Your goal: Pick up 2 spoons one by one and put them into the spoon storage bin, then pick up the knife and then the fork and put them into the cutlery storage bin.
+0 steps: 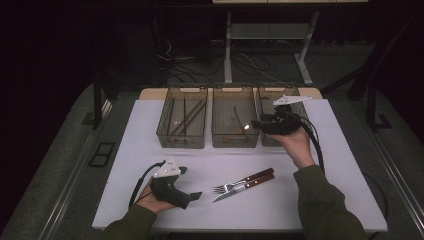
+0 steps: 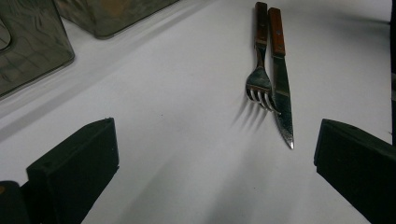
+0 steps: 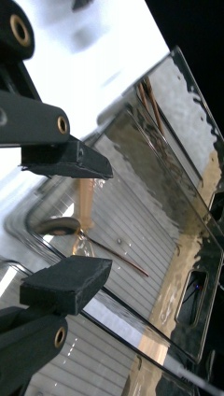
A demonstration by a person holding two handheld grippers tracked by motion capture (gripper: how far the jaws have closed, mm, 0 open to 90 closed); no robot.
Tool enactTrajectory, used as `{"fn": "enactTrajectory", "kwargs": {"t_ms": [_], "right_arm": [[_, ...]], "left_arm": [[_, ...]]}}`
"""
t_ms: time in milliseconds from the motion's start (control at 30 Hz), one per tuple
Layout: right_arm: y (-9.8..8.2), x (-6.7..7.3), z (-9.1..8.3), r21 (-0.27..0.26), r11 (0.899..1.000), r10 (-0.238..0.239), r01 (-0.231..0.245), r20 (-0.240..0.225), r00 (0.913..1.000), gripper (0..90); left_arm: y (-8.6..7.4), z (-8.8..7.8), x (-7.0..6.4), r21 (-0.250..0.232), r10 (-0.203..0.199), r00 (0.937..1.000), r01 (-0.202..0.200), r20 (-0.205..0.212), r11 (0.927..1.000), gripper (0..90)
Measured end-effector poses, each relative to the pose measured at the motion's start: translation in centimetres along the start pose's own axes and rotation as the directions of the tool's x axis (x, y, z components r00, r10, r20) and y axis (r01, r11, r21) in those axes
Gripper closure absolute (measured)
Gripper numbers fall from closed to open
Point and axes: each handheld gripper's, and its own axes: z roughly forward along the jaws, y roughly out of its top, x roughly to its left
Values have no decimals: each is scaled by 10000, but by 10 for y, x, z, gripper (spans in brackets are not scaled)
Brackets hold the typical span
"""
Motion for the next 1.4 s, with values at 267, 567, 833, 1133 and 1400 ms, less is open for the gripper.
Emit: {"fn": "enactTrajectory", "kwargs": {"t_ms": [267, 567, 833, 1133, 1400], "right_arm": [[-20, 9, -10, 275, 9988, -380, 396, -541, 9978, 641], [-44, 17, -14, 675, 9943, -756, 826, -1001, 9921, 842], [-60, 22, -17, 803, 9911, -965, 1063, -1173, 9884, 898], [-78, 30, -19, 1158, 9834, -1238, 1394, -1331, 9833, 898], [-93, 38, -22, 1454, 9748, -1451, 1693, -1634, 9758, 898]], "left_arm": [[0, 0, 0, 6, -16, 10000, 16, -46, 10000, 0], [0, 0, 1, 15, -16, 10000, 16, -46, 10000, 0], [1, 0, 1, 6, 8, 10000, -8, -92, 10000, 0], [0, -1, 0, -25, 15, 9999, -15, -117, 10000, 0], [0, -2, 1, -54, -57, 9999, 56, -125, 10000, 0]]}}
